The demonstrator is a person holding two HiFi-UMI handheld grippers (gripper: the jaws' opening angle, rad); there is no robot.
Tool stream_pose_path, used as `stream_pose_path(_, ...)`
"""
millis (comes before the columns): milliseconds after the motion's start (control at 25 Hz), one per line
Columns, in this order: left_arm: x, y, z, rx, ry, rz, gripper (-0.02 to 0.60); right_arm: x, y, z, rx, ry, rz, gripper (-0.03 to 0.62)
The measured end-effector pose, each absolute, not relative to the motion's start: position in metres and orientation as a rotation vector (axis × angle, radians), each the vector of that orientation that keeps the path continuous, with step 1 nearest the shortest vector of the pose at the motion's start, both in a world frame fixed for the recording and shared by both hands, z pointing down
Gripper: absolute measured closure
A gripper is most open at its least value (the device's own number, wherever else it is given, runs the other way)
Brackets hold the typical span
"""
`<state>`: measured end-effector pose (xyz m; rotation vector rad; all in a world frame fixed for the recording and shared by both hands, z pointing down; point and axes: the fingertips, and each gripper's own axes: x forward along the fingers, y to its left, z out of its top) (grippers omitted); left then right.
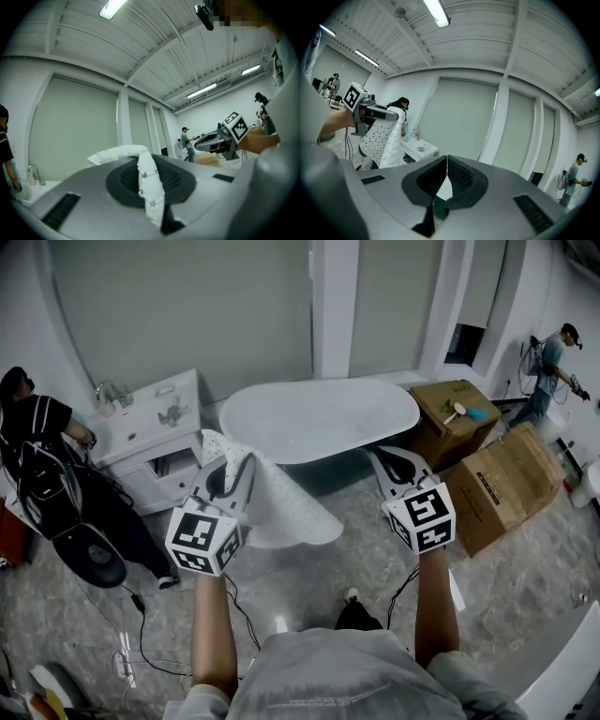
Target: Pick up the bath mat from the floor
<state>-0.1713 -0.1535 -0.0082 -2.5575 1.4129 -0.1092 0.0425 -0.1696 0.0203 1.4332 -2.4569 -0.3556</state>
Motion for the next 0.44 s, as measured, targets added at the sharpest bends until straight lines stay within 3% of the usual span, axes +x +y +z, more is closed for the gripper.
stream_pose_path(440,-0.1747,-0.1503,-0.003,-2.585,1.445,0.001,0.545,0.0332,-0.16,0.0237,1.424,-2.435,-0.378,0.577)
